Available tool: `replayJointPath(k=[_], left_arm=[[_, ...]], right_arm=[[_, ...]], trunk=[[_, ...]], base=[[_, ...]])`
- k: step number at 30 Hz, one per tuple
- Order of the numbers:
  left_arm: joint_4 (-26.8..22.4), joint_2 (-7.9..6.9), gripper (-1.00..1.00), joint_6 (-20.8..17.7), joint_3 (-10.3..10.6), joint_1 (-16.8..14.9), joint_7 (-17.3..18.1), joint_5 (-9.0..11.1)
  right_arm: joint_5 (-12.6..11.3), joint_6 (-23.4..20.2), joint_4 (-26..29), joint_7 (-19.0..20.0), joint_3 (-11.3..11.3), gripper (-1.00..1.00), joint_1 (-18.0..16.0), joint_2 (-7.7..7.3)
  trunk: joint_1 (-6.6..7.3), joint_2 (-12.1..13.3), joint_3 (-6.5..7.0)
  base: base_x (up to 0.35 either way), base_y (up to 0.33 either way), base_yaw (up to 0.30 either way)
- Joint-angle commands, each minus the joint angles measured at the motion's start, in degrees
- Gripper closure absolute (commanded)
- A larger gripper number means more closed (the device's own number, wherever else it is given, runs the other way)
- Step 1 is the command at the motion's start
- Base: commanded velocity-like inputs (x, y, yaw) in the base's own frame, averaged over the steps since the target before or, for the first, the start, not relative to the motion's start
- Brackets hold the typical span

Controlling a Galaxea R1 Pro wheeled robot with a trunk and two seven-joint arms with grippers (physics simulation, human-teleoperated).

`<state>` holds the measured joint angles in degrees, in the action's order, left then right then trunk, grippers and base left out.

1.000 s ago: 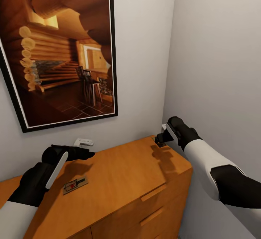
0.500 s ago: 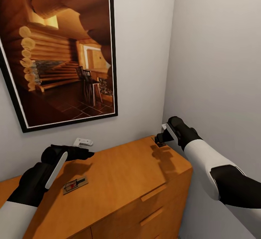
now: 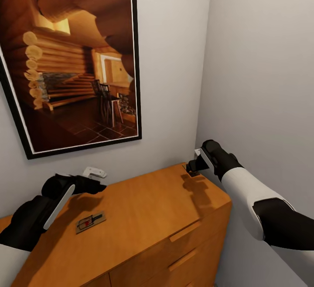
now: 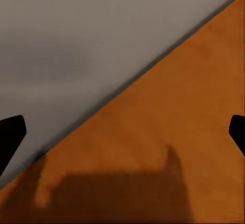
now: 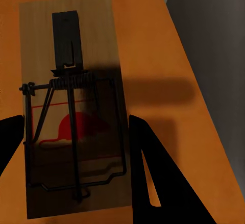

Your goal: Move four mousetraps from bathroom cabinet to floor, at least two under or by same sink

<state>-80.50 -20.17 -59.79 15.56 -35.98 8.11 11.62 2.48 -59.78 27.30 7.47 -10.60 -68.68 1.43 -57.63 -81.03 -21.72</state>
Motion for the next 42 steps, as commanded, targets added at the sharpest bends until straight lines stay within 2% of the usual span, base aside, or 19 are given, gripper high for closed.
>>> replayJointPath(k=[1,8,14,30,37,42], left_arm=[[-0.09,-0.14,-1.00,-0.21,0.41,-0.06,0.03,0.08],[-0.25,-0.28,-1.00,-0.21,1.65,-0.06,0.06,0.15],[-0.27,-0.30,-1.00,-0.21,1.74,-0.06,0.07,0.16],[-0.35,-0.31,-1.00,-0.21,1.76,-0.06,0.07,0.32],[-0.36,-0.31,-1.00,-0.21,1.79,-0.06,0.07,2.94],[-0.36,-0.48,-1.00,-0.21,1.83,-0.06,0.07,3.55]], right_arm=[[0.15,-0.22,0.04,0.35,-0.21,1.00,-0.05,-0.03],[0.22,-0.22,0.04,0.35,-0.21,1.00,-0.05,-0.06],[0.24,-0.22,0.01,0.28,-0.21,1.00,-0.05,-0.03],[0.18,-0.22,-0.05,0.17,-0.21,1.00,-0.05,-0.02],[0.16,-0.22,-0.05,0.18,-0.21,1.00,-0.05,-0.02],[0.15,-0.22,-0.05,0.18,-0.21,1.00,-0.05,-0.02]], trunk=[[0.00,-0.04,-0.07],[0.00,-0.04,-0.07],[0.00,-0.04,-0.07],[0.00,-0.04,-0.07],[0.00,-0.04,-0.07],[0.00,-0.04,-0.07]], base=[[0.000,0.000,0.000],[-0.190,0.000,0.000],[-0.208,0.000,0.000],[-0.052,-0.019,0.000],[-0.274,-0.122,0.000],[-0.231,-0.076,0.000]])
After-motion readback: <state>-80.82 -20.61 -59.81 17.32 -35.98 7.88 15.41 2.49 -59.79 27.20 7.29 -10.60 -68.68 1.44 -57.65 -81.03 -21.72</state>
